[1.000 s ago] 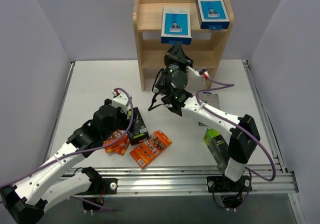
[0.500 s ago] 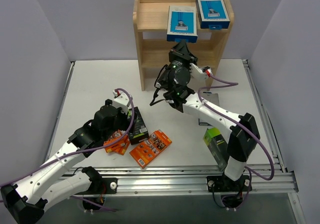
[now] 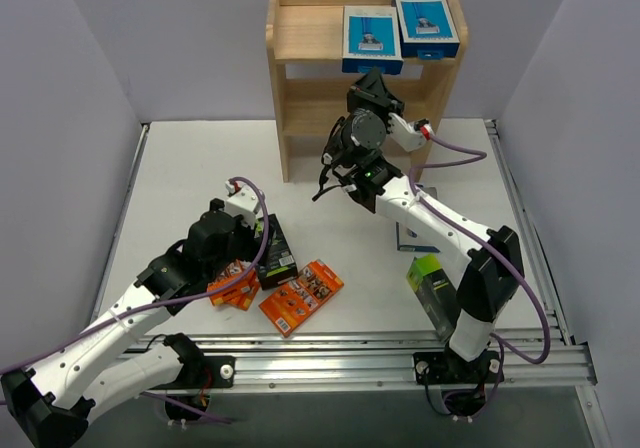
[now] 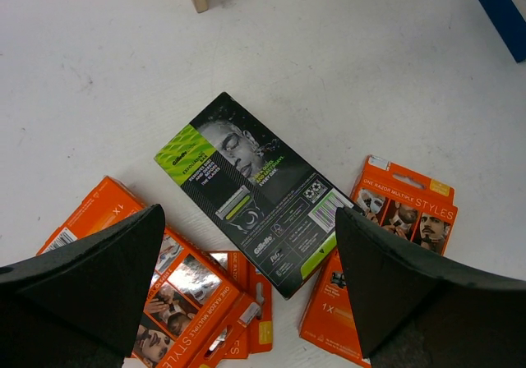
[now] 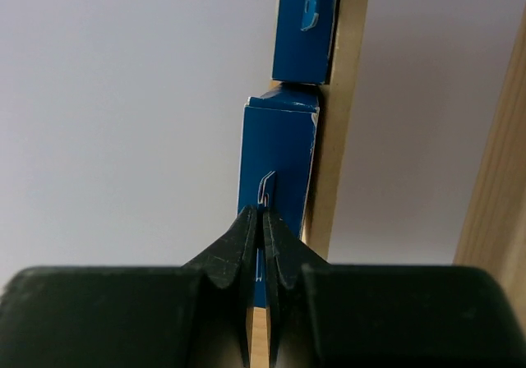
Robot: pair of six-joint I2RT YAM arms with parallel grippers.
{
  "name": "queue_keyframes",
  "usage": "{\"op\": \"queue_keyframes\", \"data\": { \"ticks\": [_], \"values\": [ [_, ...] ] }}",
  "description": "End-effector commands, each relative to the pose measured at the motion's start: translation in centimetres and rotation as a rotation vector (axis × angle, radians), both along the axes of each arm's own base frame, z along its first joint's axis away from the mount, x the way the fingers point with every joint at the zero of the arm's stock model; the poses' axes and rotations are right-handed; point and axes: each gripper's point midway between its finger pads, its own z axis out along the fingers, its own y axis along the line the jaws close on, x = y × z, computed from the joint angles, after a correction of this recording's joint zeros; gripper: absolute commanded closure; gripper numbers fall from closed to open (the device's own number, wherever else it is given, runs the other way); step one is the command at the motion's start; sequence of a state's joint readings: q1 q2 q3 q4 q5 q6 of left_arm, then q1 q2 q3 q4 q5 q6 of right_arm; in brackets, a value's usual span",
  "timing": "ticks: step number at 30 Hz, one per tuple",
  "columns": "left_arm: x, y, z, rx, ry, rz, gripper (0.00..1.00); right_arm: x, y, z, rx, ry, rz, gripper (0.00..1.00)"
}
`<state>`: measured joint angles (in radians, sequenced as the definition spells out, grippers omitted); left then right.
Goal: Place and organize the shaving razors onto the shelf
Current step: Place the shaving razor onto shelf
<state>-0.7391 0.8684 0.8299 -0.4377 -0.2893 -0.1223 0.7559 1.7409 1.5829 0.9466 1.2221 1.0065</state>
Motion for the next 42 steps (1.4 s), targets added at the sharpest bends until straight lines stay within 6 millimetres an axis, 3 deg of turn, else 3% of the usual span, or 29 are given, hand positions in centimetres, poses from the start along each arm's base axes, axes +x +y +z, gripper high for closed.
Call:
{"op": "queue_keyframes", "data": {
  "ticks": [1,27,42],
  "values": [
    [0.4,-0.1,0.6,-0.002,-0.029,0.009,0.06,-1.1,-2.0,4.0,0.106,-0.087,-0.020,1.00],
    [0.6,-0.2,0.0,0.025,-0.009,0.007,0.06,3.4,-1.8,2.9,0.073,-0.058,0.001,1.00],
    [0.7,-0.1,-0.4,0.038,0.002,0.011,0.06,5.1,-2.3,2.4,0.081,-0.064,0.016,1.00]
  ]
}}
